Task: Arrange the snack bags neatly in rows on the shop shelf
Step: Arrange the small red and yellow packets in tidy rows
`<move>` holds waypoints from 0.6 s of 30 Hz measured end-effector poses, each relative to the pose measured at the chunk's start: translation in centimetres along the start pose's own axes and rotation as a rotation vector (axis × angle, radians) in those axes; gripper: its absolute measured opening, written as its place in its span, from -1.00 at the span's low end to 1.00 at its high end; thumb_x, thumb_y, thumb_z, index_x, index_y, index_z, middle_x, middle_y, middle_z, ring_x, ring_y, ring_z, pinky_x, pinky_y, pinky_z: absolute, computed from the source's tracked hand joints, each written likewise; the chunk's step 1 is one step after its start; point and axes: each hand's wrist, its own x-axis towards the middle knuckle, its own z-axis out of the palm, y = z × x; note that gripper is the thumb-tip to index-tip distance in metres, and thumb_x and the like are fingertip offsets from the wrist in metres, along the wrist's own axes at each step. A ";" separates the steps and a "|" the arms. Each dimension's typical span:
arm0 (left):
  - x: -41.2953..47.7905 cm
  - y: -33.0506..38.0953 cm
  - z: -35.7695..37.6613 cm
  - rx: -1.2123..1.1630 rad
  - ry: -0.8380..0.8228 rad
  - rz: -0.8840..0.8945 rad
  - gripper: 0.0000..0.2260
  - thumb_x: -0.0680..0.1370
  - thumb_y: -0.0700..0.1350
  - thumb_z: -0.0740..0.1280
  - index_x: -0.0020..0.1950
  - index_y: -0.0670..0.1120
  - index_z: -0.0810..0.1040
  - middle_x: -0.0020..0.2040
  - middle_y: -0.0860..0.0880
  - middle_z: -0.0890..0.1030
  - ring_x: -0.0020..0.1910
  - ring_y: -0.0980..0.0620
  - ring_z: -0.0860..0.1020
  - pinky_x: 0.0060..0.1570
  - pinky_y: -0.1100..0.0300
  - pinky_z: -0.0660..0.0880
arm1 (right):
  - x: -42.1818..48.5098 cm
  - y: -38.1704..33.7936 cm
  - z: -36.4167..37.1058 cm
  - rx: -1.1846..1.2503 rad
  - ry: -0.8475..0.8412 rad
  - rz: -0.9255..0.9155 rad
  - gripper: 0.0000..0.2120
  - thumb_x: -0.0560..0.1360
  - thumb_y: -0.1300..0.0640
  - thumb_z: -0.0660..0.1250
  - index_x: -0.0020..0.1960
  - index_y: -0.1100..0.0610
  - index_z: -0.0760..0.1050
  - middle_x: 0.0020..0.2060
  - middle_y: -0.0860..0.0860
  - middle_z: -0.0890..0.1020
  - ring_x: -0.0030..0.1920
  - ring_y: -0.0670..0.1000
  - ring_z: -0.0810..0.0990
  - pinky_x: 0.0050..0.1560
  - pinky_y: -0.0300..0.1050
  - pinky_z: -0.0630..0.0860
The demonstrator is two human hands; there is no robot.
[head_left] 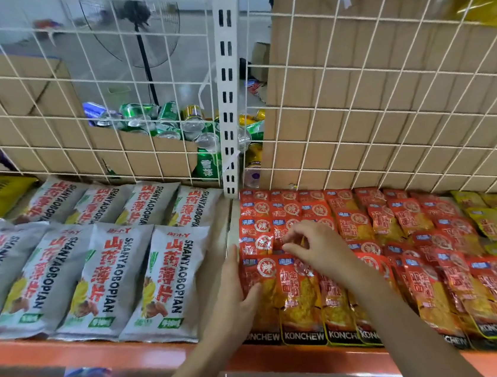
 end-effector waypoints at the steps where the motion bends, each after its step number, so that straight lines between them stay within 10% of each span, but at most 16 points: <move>1: 0.3 -0.1 -0.1 0.043 0.023 0.004 -0.41 0.54 -0.28 0.28 0.32 0.22 0.05 0.25 0.29 0.30 0.19 0.45 0.34 0.25 0.33 0.34 | 0.3 -0.1 0.1 -0.001 0.018 -0.011 -0.84 0.51 0.00 0.31 0.03 0.05 0.52 -0.08 -0.10 0.53 -0.16 -0.17 0.43 -0.23 -0.33 0.28; 11: 1.4 -0.9 -0.1 0.578 -0.053 0.087 -0.27 0.56 -0.01 0.26 0.52 -0.09 -0.18 0.54 0.01 -0.13 0.49 0.17 -0.16 0.37 0.40 -0.21 | 3.3 -1.4 1.4 0.054 -0.044 0.004 -0.77 0.50 0.00 0.32 0.13 0.02 0.52 -0.07 -0.08 0.57 -0.15 -0.15 0.48 -0.25 -0.36 0.33; 18: 1.4 -0.8 -0.1 0.595 -0.045 0.067 -0.28 0.58 0.01 0.23 0.52 -0.07 -0.21 0.54 0.01 -0.16 0.50 0.14 -0.16 0.39 0.34 -0.19 | 3.9 -1.1 1.5 0.140 -0.082 0.032 -0.81 0.50 0.10 0.33 0.11 0.06 0.53 -0.04 -0.03 0.57 -0.08 -0.10 0.49 -0.24 -0.40 0.30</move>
